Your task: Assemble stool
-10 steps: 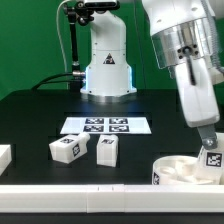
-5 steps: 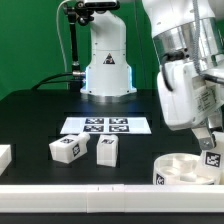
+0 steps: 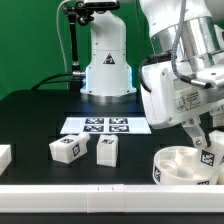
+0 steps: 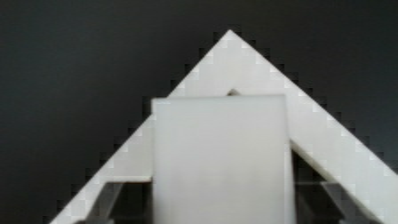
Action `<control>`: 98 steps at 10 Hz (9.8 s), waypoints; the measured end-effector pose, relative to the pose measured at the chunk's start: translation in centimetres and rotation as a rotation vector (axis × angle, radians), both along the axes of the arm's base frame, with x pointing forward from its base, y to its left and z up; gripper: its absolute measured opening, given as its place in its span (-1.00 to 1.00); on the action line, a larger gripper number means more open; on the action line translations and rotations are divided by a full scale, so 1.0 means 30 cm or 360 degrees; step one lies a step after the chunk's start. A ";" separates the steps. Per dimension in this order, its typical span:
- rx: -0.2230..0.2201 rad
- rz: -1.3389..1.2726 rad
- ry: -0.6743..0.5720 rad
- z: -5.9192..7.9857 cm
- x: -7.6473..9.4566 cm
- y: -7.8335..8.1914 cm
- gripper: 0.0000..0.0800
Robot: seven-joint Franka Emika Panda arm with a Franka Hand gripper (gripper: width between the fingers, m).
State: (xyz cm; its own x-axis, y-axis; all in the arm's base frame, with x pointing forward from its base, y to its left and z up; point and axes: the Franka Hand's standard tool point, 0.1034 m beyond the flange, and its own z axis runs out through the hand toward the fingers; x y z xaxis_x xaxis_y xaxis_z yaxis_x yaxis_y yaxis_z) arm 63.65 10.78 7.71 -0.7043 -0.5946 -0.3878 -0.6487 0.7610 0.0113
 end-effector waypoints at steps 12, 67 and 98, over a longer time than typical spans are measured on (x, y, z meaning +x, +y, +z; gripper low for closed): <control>-0.0251 0.0807 -0.0251 0.088 0.010 -0.140 0.62; 0.1184 0.3151 0.0002 -0.253 -0.337 -0.498 -0.19; -0.1621 0.3743 -0.0604 0.150 0.051 -0.311 -0.18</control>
Offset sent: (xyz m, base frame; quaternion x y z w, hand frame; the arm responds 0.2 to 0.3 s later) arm -0.0160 0.0021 0.0195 -0.0468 -0.0166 -0.0802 0.9955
